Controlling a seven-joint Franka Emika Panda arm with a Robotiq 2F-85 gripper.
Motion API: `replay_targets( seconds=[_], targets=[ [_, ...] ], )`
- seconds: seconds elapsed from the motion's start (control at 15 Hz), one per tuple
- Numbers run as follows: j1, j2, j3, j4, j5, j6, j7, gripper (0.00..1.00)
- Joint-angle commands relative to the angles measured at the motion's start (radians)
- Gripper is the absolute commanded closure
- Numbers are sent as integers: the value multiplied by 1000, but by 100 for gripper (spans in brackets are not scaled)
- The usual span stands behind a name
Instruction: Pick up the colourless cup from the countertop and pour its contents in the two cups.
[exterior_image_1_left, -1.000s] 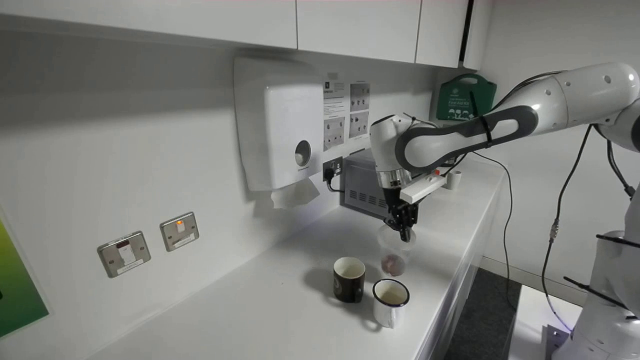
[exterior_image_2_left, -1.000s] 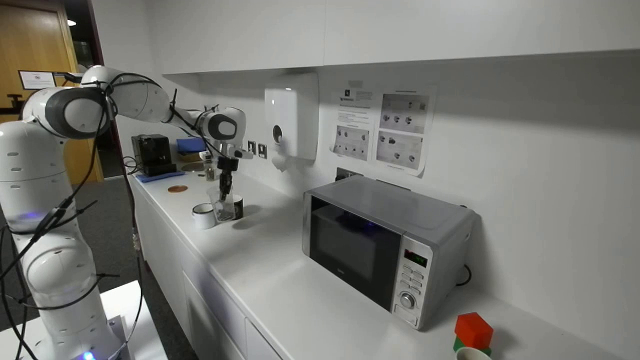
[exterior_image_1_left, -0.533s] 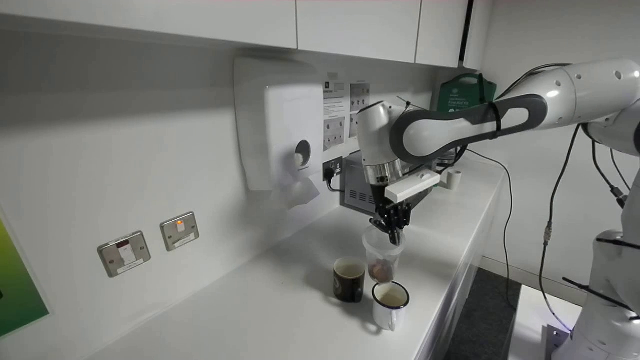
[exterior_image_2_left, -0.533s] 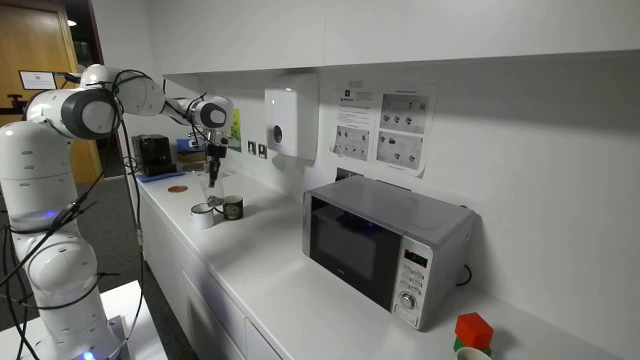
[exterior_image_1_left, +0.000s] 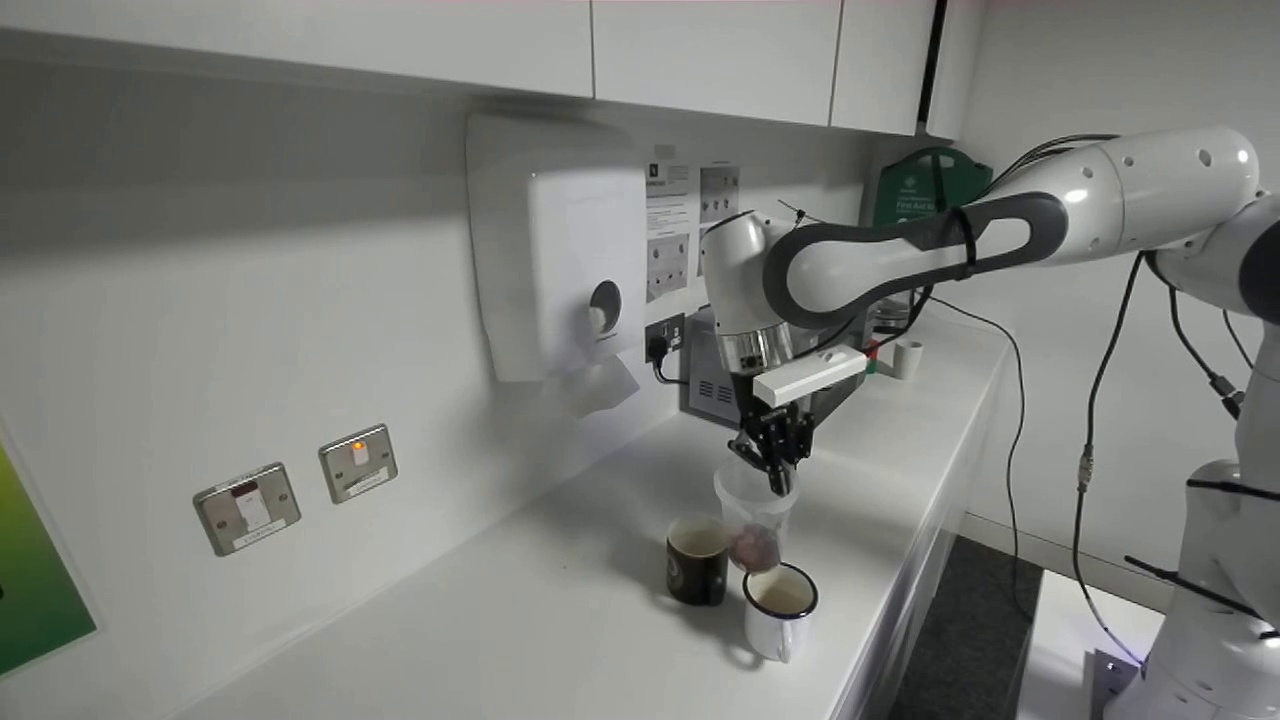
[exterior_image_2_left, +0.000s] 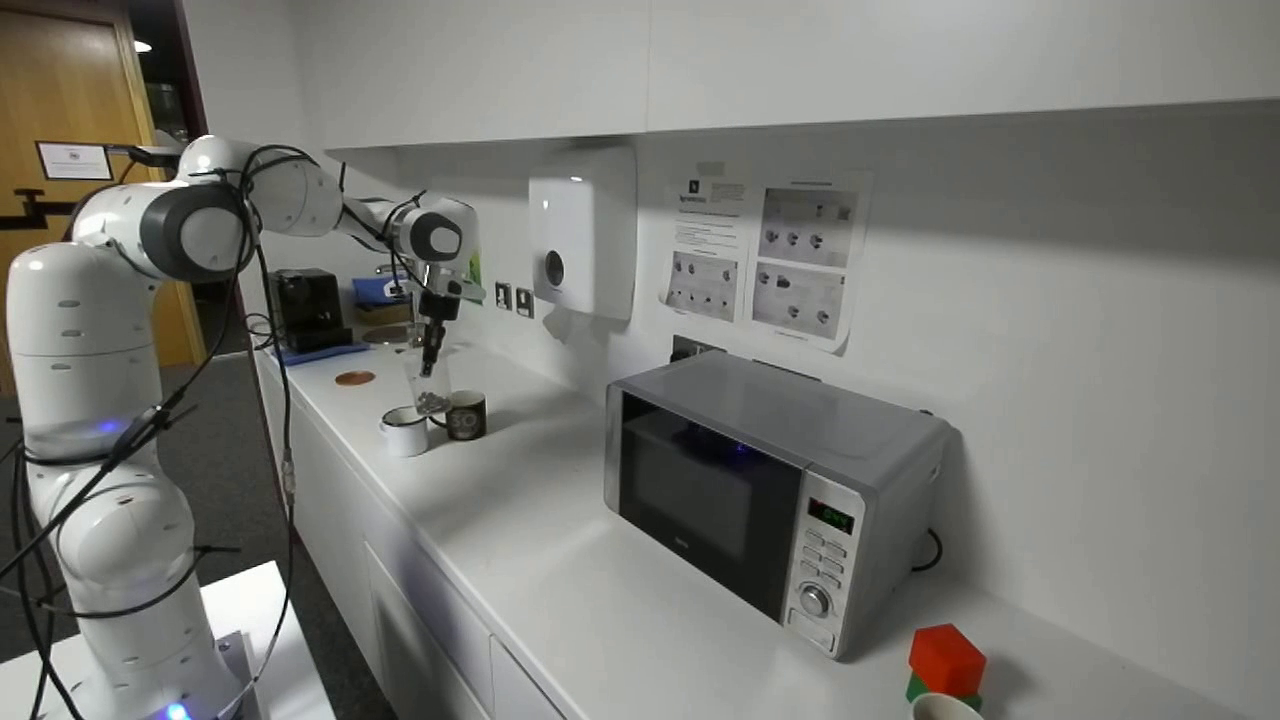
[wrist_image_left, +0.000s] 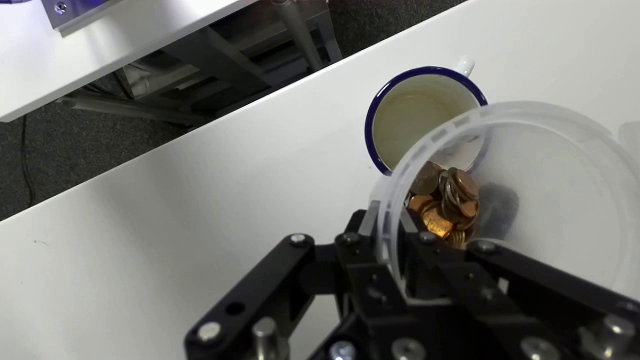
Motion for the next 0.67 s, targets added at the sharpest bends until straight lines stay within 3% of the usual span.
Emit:
replay_targets(
  seconds=[0.0, 0.6],
  targets=[
    [5, 1, -4, 4, 0, -4, 0, 93],
    [14, 12, 2, 20, -20, -14, 4, 98]
  ],
)
